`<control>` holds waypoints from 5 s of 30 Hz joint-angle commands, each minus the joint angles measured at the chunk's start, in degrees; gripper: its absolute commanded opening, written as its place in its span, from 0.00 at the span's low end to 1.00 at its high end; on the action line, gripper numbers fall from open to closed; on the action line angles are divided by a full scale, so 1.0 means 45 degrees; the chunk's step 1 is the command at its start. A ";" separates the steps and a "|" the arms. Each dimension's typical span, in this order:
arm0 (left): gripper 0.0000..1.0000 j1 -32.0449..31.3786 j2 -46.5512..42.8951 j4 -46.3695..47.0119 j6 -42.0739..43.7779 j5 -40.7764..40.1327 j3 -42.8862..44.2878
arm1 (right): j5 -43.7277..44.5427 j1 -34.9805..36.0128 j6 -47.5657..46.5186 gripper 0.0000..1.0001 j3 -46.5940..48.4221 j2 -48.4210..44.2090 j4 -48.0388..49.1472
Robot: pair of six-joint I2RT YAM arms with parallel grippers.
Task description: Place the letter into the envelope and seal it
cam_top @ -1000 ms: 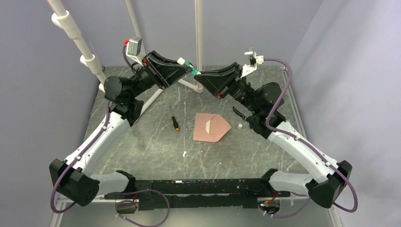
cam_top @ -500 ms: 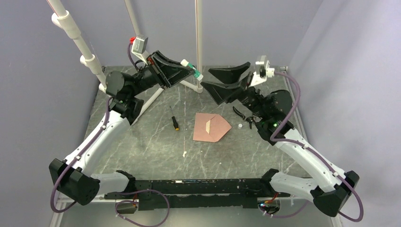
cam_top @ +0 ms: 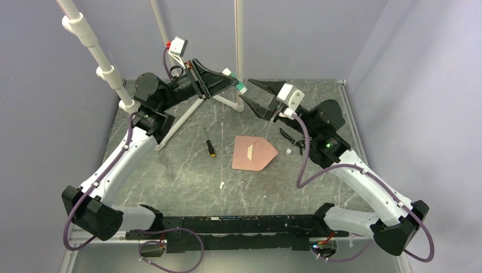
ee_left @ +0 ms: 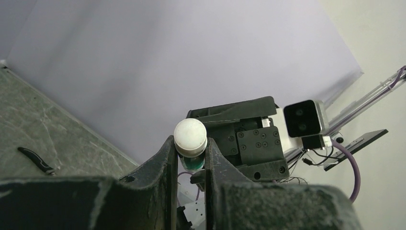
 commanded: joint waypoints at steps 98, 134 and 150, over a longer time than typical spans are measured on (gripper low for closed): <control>0.02 -0.0018 -0.1303 0.1991 0.2811 0.1135 -0.0136 | 0.1616 0.0855 0.6749 0.71 -0.1938 -0.1027 0.5365; 0.05 0.0184 -0.0165 0.1713 -0.2174 0.0637 0.0733 | 0.2073 0.1217 -0.1652 0.00 0.0747 0.1786 0.4644; 0.80 0.0489 -0.0341 -0.0401 -0.0962 0.0120 0.0967 | 0.1397 0.1191 -0.1527 0.00 0.0769 0.0723 0.1721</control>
